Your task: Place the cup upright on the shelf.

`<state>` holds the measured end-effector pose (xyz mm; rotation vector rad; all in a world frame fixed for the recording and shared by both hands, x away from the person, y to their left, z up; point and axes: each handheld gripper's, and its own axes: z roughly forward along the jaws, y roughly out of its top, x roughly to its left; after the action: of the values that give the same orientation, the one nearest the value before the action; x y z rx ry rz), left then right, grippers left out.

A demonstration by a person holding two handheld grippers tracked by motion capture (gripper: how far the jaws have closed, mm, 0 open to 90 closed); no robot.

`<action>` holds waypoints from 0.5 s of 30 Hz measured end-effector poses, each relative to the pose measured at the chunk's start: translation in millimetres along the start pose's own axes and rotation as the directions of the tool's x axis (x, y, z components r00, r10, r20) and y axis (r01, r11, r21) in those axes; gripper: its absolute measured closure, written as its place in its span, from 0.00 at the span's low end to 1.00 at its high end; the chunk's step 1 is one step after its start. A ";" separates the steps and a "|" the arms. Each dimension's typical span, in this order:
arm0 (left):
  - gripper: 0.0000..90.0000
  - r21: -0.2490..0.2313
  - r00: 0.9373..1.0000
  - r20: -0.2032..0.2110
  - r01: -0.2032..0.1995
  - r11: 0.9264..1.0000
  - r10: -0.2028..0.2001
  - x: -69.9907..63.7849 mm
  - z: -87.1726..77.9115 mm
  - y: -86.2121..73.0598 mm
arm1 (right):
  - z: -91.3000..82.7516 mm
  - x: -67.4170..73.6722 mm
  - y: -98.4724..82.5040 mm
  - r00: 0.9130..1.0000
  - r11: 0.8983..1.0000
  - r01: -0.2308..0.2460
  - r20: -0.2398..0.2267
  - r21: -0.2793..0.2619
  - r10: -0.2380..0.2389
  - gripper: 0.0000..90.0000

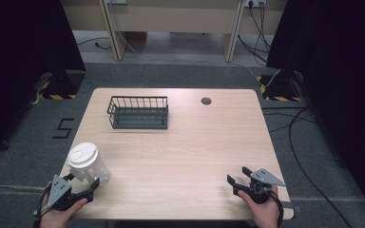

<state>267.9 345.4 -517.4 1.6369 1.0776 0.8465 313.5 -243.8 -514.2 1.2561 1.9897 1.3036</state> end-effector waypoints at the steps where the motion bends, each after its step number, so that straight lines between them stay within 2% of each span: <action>1: 0.16 0.000 1.000 0.000 0.000 1.000 0.000 0.0 0.0 0.0 | 0.0 -0.3 0.0 1.000 1.000 0.000 0.000 -0.001 0.000 0.30; 6: 0.16 -0.005 1.000 -0.011 0.012 1.000 -0.012 2.3 -2.2 -0.6 | 0.0 -0.3 0.0 1.000 1.000 -0.001 -0.002 -0.001 0.001 0.30; 10: 0.16 0.007 1.000 0.013 -0.029 1.000 0.029 -0.9 6.4 0.6 | 0.5 0.2 0.3 1.000 1.000 0.000 -0.002 0.006 0.000 0.30; 15: 0.16 -0.001 0.999 0.018 -0.035 0.999 0.035 1.9 17.5 4.1 | 0.5 0.0 0.3 1.000 1.000 -0.005 -0.001 0.007 0.005 0.30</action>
<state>285.3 340.6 -518.5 1.6638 1.0385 0.8537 314.0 -243.5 -514.2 1.2652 1.9952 1.3010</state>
